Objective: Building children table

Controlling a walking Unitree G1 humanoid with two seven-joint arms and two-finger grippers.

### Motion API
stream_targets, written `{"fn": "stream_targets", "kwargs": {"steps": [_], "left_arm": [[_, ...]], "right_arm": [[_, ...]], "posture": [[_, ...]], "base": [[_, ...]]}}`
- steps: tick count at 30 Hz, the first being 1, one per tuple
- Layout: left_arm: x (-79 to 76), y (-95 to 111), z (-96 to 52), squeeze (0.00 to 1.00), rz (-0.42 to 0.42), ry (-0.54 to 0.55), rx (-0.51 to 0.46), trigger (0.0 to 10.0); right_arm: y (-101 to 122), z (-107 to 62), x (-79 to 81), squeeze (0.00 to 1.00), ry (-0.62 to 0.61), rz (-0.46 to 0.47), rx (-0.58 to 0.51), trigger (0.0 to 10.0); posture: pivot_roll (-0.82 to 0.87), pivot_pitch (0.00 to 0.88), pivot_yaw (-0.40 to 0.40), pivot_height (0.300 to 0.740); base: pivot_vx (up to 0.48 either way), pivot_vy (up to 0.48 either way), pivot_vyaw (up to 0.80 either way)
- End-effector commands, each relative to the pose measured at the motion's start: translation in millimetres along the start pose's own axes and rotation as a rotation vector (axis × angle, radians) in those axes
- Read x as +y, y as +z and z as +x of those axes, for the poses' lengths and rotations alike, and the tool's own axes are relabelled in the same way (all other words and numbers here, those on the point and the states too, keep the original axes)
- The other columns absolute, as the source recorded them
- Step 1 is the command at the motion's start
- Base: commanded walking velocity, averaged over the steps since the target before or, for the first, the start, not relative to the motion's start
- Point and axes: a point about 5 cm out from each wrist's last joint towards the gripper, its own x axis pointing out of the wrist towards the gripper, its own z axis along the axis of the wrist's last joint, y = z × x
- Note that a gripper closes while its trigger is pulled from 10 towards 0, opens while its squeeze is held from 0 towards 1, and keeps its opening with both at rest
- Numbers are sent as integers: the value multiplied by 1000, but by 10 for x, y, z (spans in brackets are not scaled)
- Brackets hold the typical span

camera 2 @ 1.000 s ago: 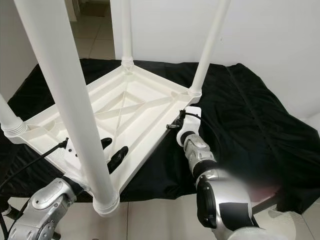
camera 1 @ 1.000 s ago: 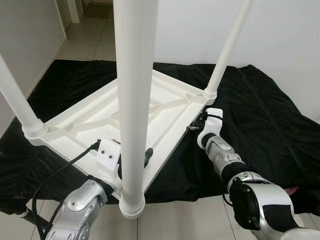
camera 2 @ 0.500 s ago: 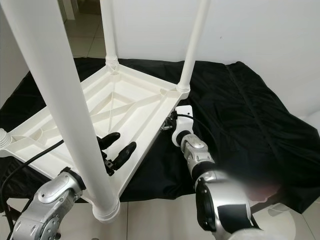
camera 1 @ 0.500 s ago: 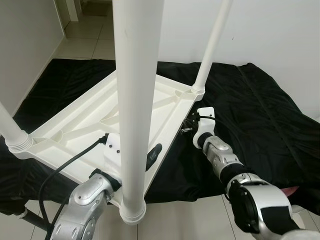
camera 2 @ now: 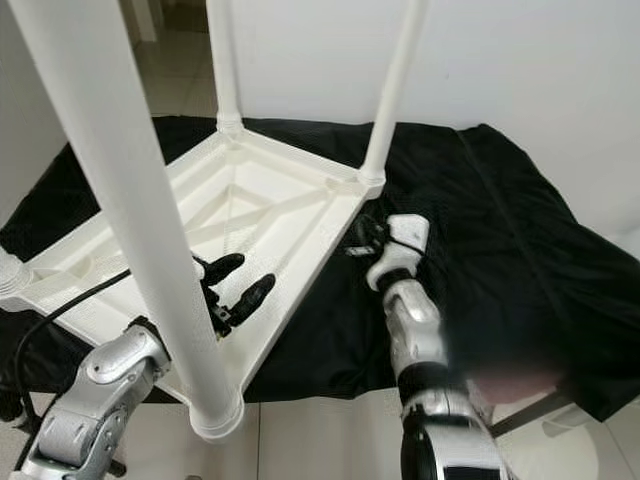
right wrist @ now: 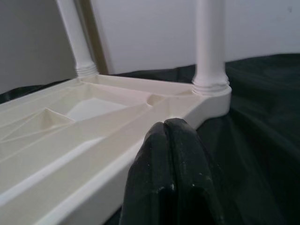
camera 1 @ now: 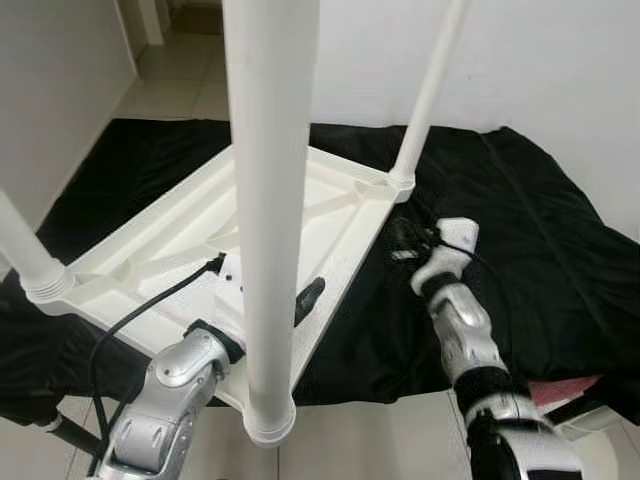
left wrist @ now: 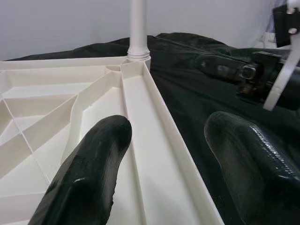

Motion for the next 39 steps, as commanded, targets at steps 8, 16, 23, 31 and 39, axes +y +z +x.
{"fn": "stream_targets", "kwargs": {"steps": [8, 16, 23, 31, 39], "left_arm": [[-94, -68, -94, 0, 24, -214, 41, 10000], [-98, -114, -148, 255, 15, -256, 63, 10000], [6, -182, -305, 1000, -43, -315, 115, 10000], [332, -238, -427, 0, 20, -243, 189, 10000], [480, -214, -449, 0, 35, -171, 178, 10000]], "right_arm": [[42, -179, 33, 0, 8, 14, -23, 10000], [-11, -296, 175, 0, 38, 41, -2, 10000], [10, -400, 211, 0, 61, 45, 27, 10000], [74, -449, 146, 0, 36, 32, 40, 10000], [86, -476, 143, 0, 9, 38, 38, 10000]], "posture": [[65, 30, -3, 740], [55, 29, -7, 740], [38, 35, -8, 740], [30, 41, 1, 740], [21, 47, 17, 740]], "base": [[0, 0, 0], [0, 0, 0], [0, 0, 0], [0, 0, 0], [0, 0, 0]]}}
